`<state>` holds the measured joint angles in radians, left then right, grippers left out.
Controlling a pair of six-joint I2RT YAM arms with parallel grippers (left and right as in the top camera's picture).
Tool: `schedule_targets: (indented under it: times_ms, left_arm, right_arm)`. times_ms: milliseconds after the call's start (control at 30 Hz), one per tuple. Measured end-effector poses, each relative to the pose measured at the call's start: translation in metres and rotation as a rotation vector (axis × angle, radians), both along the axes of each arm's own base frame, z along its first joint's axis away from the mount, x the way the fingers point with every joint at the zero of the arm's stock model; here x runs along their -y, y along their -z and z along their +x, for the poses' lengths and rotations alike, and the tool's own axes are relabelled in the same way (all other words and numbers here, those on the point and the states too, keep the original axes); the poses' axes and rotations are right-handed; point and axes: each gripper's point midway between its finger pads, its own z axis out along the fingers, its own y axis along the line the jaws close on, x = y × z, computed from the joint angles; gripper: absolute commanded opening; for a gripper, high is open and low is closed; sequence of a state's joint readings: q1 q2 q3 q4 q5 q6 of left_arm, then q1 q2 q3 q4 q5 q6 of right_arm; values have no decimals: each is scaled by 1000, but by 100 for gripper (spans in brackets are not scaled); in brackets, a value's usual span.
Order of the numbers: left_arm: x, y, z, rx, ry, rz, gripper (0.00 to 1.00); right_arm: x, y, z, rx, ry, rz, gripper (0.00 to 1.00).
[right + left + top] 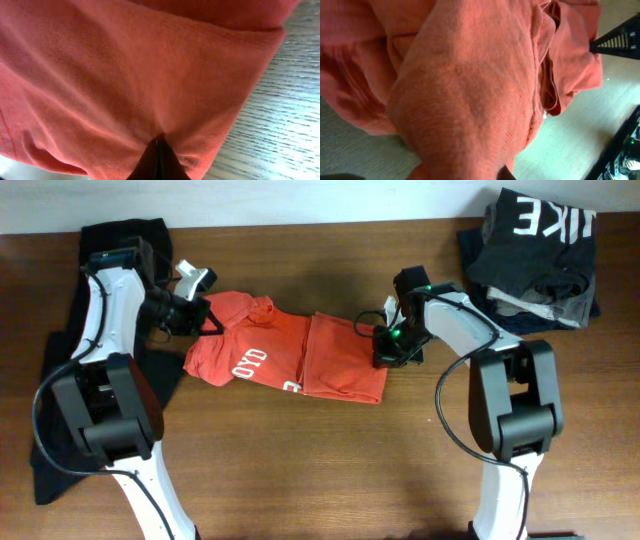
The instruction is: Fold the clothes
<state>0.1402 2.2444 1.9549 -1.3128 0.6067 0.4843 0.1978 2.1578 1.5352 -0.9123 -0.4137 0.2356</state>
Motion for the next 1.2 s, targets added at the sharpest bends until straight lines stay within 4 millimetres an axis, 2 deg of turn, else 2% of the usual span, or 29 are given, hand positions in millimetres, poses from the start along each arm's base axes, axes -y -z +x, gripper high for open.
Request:
schedule_targets:
  times_ms: [167,367,500,567,667,900,1033,1200]
  left_arm:
    - [14,-10,1,8,30,2,1]
    - [54,-19,-6,10,132,33,1]
    - [100,-21,-18,19,252,66,1]
    - [116,-20,-24,21,297,85,1]
    - [160,-17,-44,29,419,119,1]
    - [221,-6,-68,101,595,209,1]
    - [239,4,-70,127,622,231,1]
    - [241,12,-65,127,605,241,1]
  right_arm:
    - [-1,1,-1,-10,-2,18,4]
    - [-1,1,-1,-13,-3,21,4]
    - [-1,1,-1,-14,-4,20,4]
    - [-1,1,-1,-14,-4,21,4]
    - [-1,1,-2,-15,-4,21,4]
    - [-1,1,-3,-22,-5,23,4]
    - [-1,1,-5,-30,-4,24,4]
    - [0,0,-4,-34,4,36,4]
